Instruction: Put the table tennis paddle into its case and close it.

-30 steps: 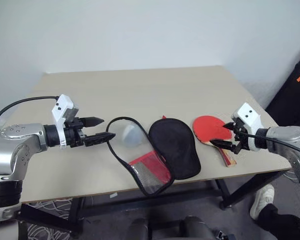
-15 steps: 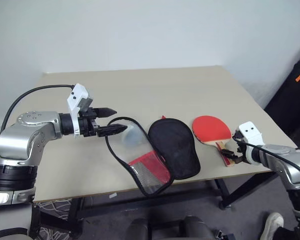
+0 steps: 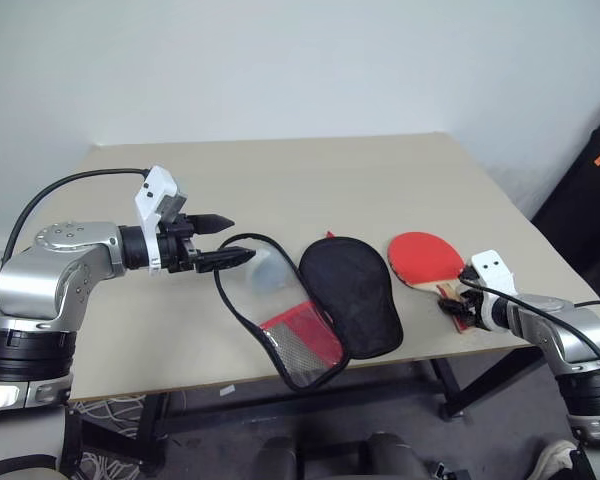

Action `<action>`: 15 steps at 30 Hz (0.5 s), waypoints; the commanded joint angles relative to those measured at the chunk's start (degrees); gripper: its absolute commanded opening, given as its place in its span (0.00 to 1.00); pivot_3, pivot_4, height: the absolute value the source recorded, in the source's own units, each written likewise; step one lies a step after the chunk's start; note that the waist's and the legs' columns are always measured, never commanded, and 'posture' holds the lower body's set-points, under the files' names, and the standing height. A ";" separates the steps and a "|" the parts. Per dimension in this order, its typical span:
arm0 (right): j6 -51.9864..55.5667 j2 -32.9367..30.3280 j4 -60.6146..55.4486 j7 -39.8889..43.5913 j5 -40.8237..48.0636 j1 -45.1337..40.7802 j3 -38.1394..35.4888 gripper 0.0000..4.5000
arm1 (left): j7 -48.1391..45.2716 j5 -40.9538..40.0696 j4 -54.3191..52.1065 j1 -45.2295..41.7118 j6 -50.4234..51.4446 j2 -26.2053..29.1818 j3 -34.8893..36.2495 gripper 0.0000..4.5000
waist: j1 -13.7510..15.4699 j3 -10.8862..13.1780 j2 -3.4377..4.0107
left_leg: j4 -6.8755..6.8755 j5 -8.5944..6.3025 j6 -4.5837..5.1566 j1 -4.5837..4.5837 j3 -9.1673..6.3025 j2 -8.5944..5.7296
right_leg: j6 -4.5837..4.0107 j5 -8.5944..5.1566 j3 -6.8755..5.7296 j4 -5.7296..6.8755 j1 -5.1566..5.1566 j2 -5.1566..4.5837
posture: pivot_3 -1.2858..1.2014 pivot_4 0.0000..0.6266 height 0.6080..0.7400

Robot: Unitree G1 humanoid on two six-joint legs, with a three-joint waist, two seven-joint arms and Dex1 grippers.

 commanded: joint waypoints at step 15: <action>4.54 11.01 -8.93 -7.81 4.19 -8.70 -9.13 0.25 | -0.20 0.54 0.28 -0.34 -1.72 -0.98 0.69 1.00 | -0.40 0.05 0.11 | -0.10 0.00 0.00 -0.01 0.04 0.05 | 0.04 0.03 0.05 0.06 -0.15 0.06 | 0.52 0.00 1.00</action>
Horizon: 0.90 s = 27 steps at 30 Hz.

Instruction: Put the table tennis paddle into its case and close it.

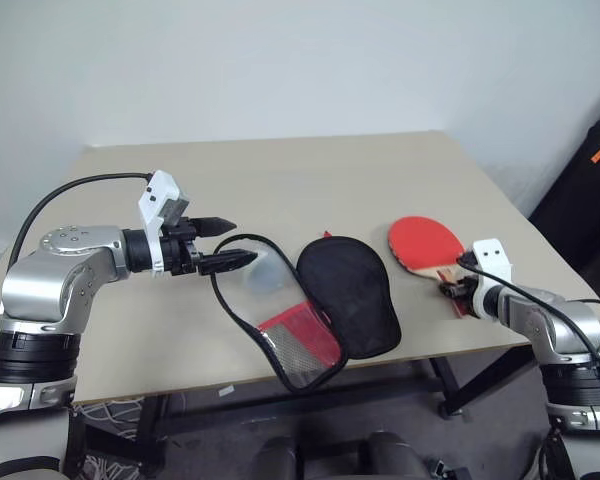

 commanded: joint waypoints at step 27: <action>25.11 24.81 -21.33 -15.59 1.77 -0.79 6.16 0.25 | -0.19 0.03 -0.55 -1.11 -0.13 -0.07 0.55 1.00 | -0.16 0.00 0.02 | -0.11 0.00 -0.02 -0.02 -0.06 0.03 | -0.01 0.00 -0.08 0.02 -0.08 0.00 | 0.52 0.00 1.00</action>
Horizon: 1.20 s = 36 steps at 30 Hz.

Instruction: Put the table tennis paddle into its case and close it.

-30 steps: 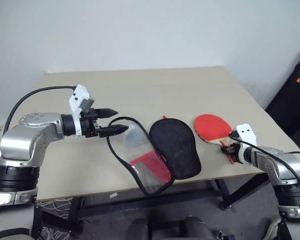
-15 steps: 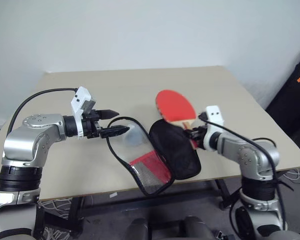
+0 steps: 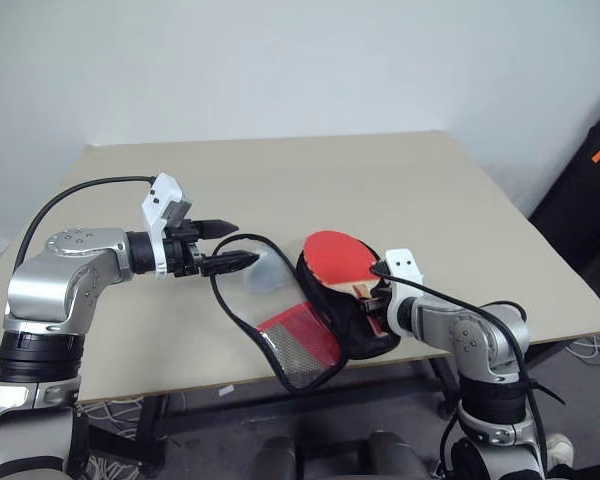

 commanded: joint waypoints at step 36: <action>-11.60 -25.04 0.03 22.62 6.68 -14.52 -8.49 0.93 | -2.69 1.45 9.00 -1.67 -2.88 7.09 6.43 1.00 | -0.04 0.07 0.07 | -0.07 0.00 0.00 -0.01 0.02 0.01 | -0.01 -0.02 -0.03 -0.08 -0.02 -0.01 | 0.52 0.00 1.00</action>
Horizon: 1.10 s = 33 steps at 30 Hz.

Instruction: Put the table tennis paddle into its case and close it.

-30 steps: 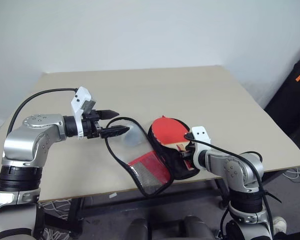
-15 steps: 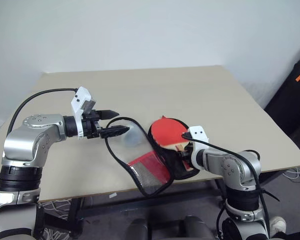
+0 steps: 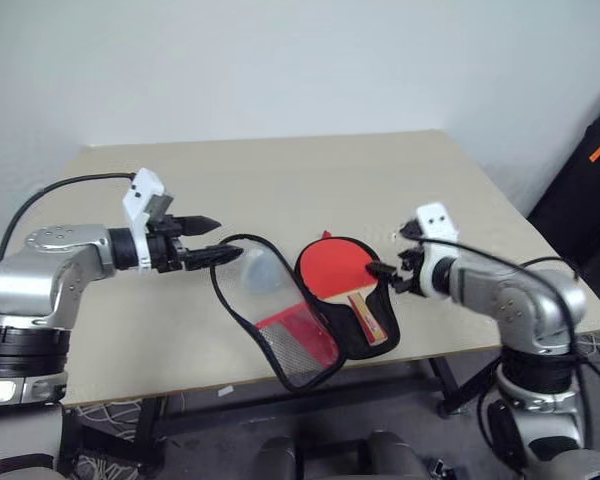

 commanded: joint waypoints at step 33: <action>-18.45 -15.83 14.29 7.38 1.05 -6.56 -5.60 0.94 | 15.34 -3.62 -9.89 -1.83 3.82 -28.36 -5.73 0.25 | 0.79 -0.02 -0.06 | 0.21 0.02 0.04 0.01 -0.02 -0.12 | 0.01 0.01 0.02 -0.02 0.23 -0.07 | 0.52 0.00 1.00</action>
